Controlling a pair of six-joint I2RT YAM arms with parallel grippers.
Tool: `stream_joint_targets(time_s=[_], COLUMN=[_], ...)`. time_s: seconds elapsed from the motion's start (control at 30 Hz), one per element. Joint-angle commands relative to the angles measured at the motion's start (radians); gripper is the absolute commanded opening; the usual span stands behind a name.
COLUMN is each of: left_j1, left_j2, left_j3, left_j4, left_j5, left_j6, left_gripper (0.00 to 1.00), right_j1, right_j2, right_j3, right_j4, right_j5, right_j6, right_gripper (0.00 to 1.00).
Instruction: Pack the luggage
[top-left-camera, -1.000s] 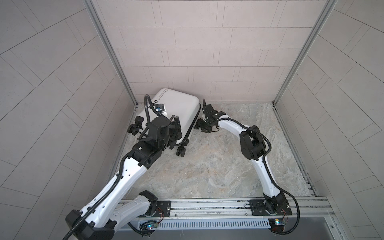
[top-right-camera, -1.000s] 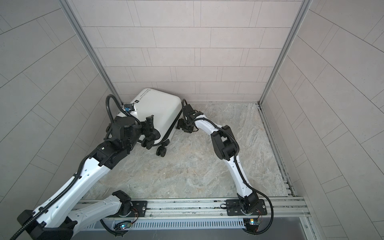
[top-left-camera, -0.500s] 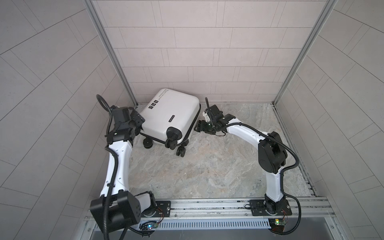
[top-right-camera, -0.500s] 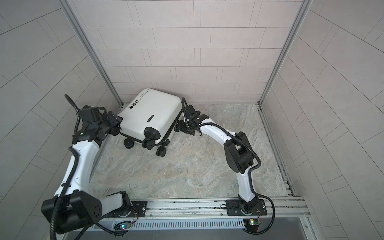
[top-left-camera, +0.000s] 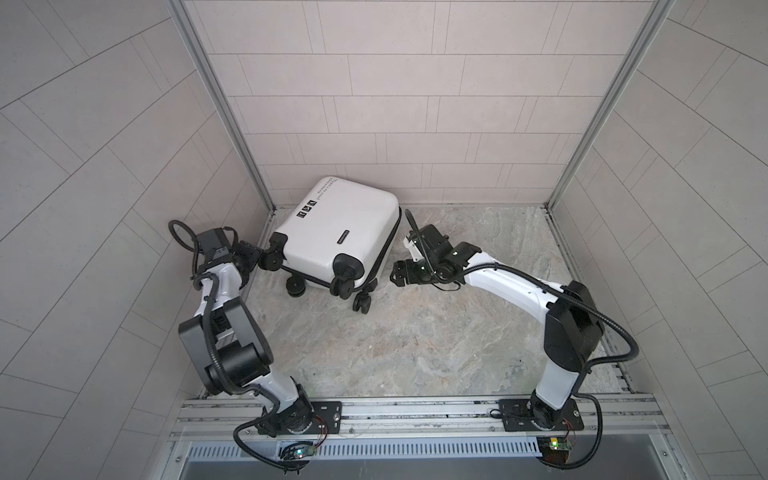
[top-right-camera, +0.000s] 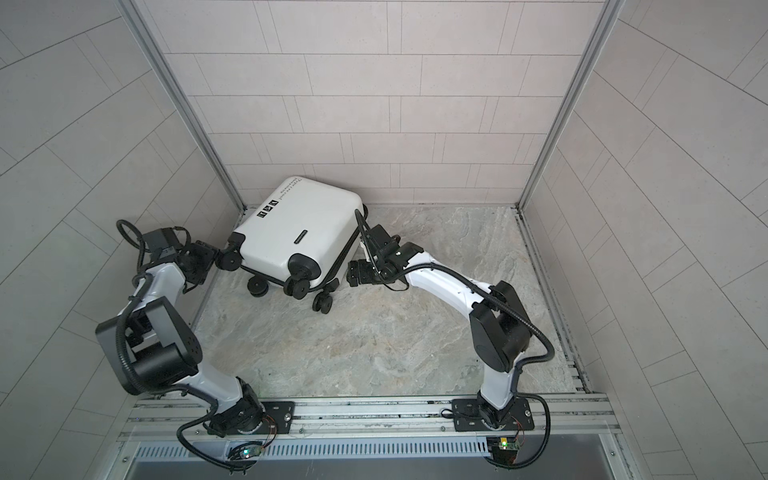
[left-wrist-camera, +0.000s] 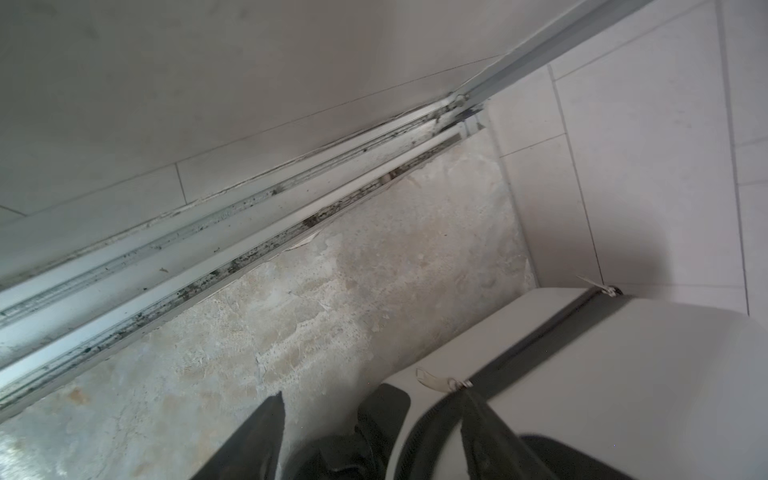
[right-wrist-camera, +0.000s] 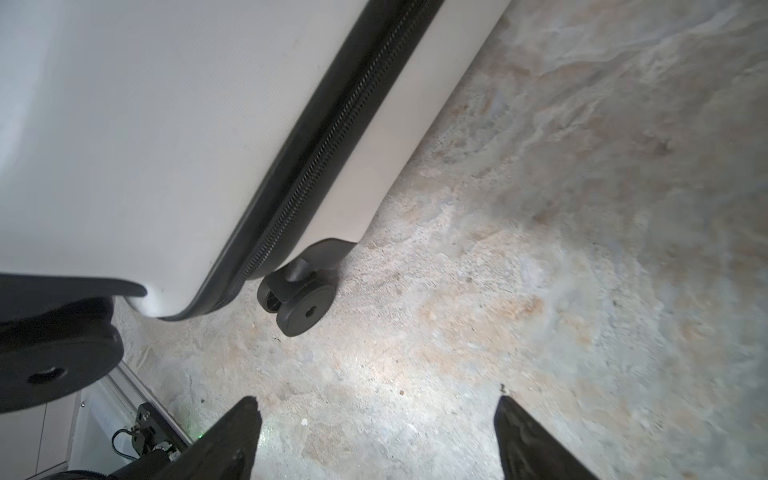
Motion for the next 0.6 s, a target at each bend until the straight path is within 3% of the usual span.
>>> stream_joint_targets(time_s=[0.0,0.23,0.57], left_j1=[0.009,-0.027,-0.141], left_j2=[0.064,0.184,0.198], left_j3=[0.079,0.116,0.016], left_j4=[0.024,0.02,0.149], left_j5=[0.133,0.263,0.369], left_j6=[-0.051,-0.029,-0.081], left_gripper=[0.71,0.67,0.66], right_j1=[0.0,-0.004,-0.059], right_j2=[-0.079,-0.148,-0.225], right_j3=[-0.039,-0.093,-0.106], right_j4=[-0.034,-0.047,-0.075], right_j5=[0.059,0.115,0.184], right_j6=[-0.028,-0.021,-0.026], right_gripper=[0.9,0.9,0.9])
